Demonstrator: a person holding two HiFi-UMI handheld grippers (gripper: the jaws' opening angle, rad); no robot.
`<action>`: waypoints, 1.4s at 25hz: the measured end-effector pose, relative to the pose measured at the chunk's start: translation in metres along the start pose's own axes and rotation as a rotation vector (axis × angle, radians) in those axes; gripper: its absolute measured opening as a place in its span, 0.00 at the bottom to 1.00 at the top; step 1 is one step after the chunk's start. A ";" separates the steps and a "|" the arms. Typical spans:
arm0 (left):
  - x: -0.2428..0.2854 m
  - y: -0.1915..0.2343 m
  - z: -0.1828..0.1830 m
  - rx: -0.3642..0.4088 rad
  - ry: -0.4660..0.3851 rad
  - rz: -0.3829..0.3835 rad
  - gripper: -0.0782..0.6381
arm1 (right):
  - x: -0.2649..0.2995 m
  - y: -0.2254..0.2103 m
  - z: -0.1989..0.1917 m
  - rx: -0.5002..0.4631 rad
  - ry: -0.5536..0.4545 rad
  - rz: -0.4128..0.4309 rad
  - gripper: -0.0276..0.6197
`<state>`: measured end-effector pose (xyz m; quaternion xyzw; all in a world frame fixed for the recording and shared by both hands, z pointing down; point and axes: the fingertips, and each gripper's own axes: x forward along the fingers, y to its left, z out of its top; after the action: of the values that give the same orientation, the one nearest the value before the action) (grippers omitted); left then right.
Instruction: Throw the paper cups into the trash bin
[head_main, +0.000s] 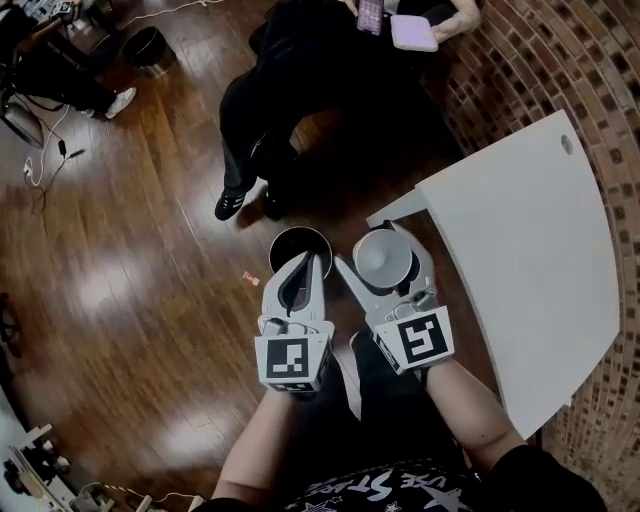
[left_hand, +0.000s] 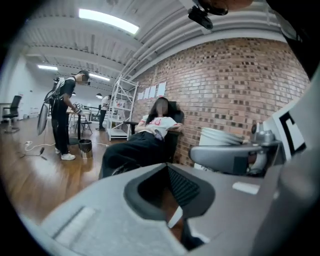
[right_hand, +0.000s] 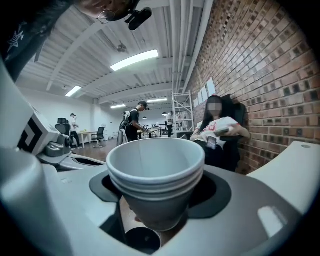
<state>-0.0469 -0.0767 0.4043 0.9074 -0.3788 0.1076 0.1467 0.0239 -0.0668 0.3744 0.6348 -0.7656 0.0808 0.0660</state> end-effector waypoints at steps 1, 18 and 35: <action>-0.008 0.016 -0.006 -0.003 0.000 0.019 0.12 | 0.009 0.016 -0.003 0.000 0.004 0.019 0.58; -0.032 0.157 -0.095 -0.052 0.023 0.104 0.12 | 0.110 0.107 -0.088 0.012 0.067 0.157 0.58; 0.026 0.175 -0.242 -0.050 0.112 0.139 0.12 | 0.138 0.114 -0.268 -0.017 0.202 0.367 0.59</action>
<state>-0.1746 -0.1268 0.6704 0.8677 -0.4345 0.1585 0.1822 -0.1141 -0.1230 0.6599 0.4729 -0.8585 0.1483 0.1321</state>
